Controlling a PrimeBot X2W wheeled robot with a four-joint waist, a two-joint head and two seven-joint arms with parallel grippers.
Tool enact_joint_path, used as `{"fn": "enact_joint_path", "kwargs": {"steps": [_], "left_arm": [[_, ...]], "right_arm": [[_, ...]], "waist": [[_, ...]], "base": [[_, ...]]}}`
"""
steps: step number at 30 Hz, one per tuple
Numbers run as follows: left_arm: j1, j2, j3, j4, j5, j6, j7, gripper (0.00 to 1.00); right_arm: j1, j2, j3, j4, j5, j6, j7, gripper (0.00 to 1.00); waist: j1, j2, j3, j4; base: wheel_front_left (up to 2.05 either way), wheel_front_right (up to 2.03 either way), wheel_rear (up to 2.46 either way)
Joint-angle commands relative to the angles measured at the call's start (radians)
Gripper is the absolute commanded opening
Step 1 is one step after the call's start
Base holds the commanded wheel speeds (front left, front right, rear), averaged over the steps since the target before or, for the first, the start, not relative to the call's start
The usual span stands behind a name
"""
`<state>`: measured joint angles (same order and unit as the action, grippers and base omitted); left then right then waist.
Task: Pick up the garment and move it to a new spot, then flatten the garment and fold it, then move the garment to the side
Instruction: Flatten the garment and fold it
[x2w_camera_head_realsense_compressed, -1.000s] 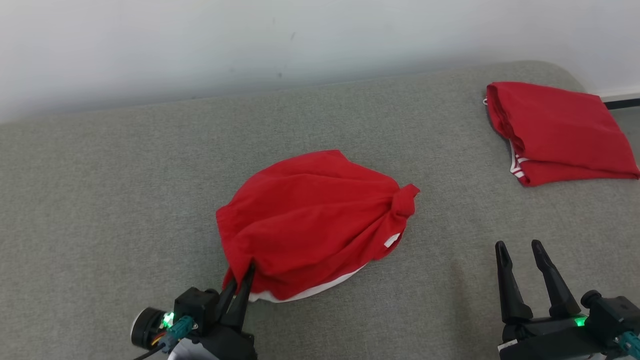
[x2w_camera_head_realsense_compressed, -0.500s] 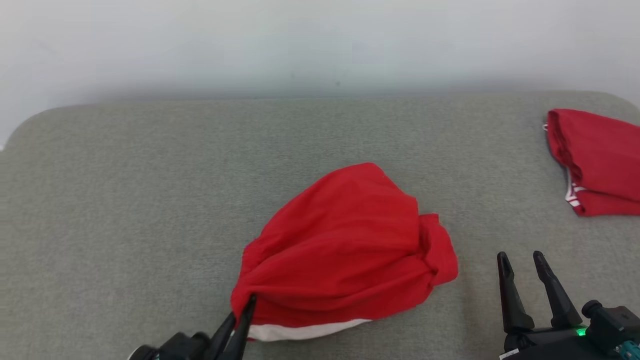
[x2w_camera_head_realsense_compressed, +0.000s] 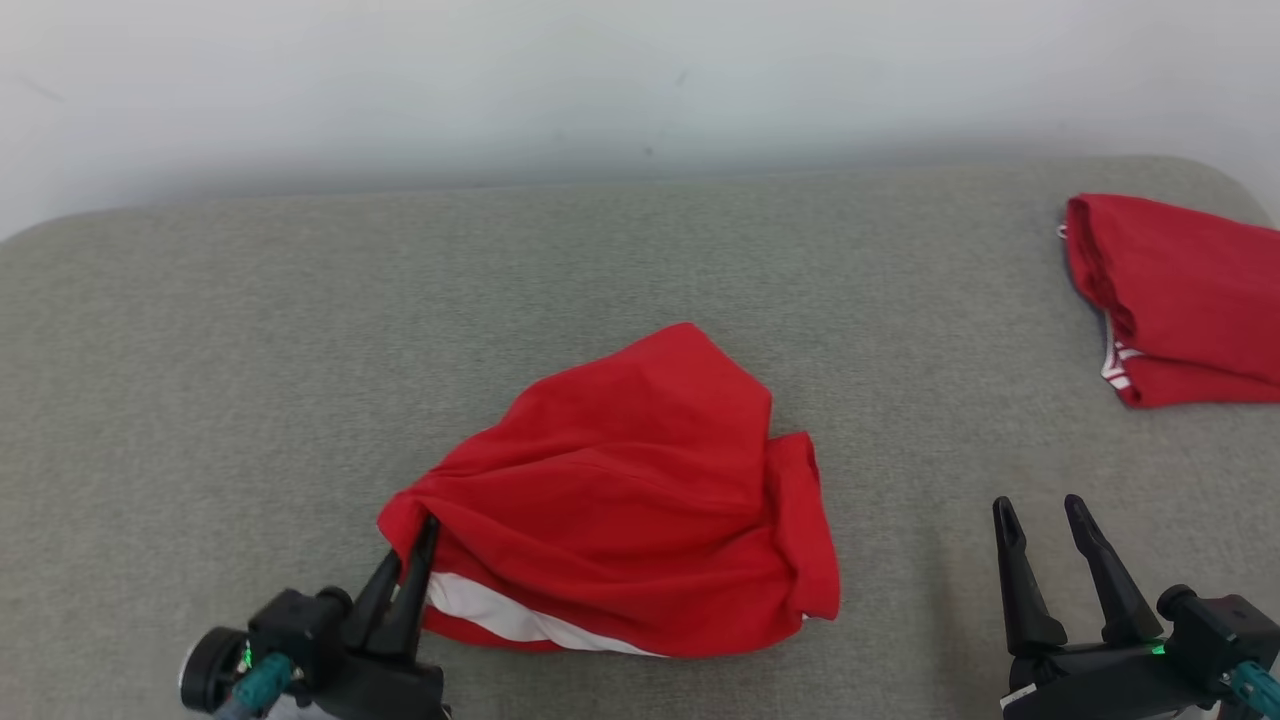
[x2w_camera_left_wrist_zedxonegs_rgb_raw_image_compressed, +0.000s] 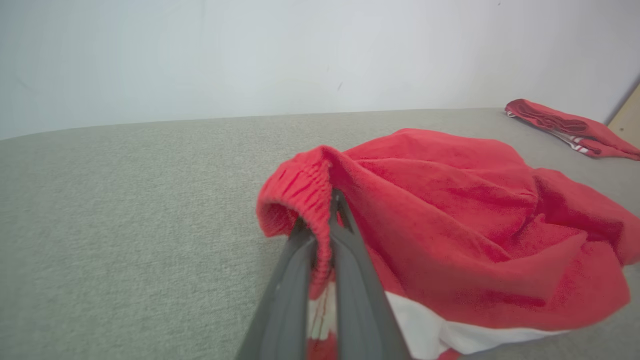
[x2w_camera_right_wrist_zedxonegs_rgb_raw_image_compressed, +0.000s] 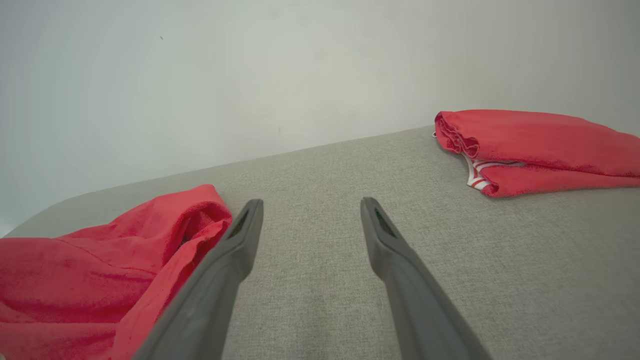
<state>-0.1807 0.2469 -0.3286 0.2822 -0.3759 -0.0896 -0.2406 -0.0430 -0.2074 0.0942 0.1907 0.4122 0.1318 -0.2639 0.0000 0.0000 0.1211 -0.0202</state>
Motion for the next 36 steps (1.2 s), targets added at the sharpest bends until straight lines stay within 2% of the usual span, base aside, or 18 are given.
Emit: {"fn": "enact_joint_path", "kwargs": {"steps": [1, 11, 12, 13, 14, 30, 36], "left_arm": [[-0.029, 0.008, 0.004, 0.026, -0.002, -0.006, -0.008, 0.00], [-0.172, -0.001, 0.072, 0.260, 0.005, -0.022, -0.024, 0.00], [-0.171, -0.009, 0.077, 0.265, 0.012, -0.022, -0.024, 0.18], [-0.167, -0.013, 0.084, 0.267, 0.020, -0.023, -0.024, 0.47], [-0.163, -0.013, 0.096, 0.268, 0.025, -0.025, -0.024, 1.00], [0.050, -0.100, 0.194, 0.121, 0.069, -0.041, -0.025, 1.00], [0.125, -0.125, 0.269, -0.012, 0.110, -0.034, -0.025, 1.00]], "right_arm": [[-0.010, -0.003, 0.000, 0.007, 0.001, -0.003, 0.000, 1.00], [-0.027, 0.007, -0.004, 0.049, -0.001, -0.003, 0.000, 1.00], [-0.028, 0.008, -0.005, 0.053, -0.001, -0.003, 0.000, 1.00], [-0.029, 0.010, -0.006, 0.056, -0.003, -0.003, 0.000, 1.00], [-0.030, 0.013, -0.006, 0.058, -0.005, -0.003, 0.000, 1.00], [0.011, 0.020, -0.014, 0.046, -0.011, -0.003, 0.000, 1.00], [0.026, 0.025, -0.007, 0.035, -0.014, -0.003, 0.000, 1.00]], "waist": [[0.0000, 0.0000, 0.015, -0.041], [0.0000, 0.0000, 0.038, -0.084], [0.0000, 0.0000, 0.037, -0.083], [0.0000, 0.0000, 0.036, -0.081], [0.0000, 0.0000, 0.033, -0.077], [0.0000, 0.0000, -0.042, 0.034], [0.0000, 0.0000, -0.069, 0.056]], "base": [[0.00, 0.00, 0.00], [0.00, 0.00, 0.00], [0.00, 0.00, 0.00], [0.00, 0.00, 0.00], [0.00, 0.00, 0.00], [0.00, 0.00, 0.00], [0.00, 0.00, 0.00]]}}
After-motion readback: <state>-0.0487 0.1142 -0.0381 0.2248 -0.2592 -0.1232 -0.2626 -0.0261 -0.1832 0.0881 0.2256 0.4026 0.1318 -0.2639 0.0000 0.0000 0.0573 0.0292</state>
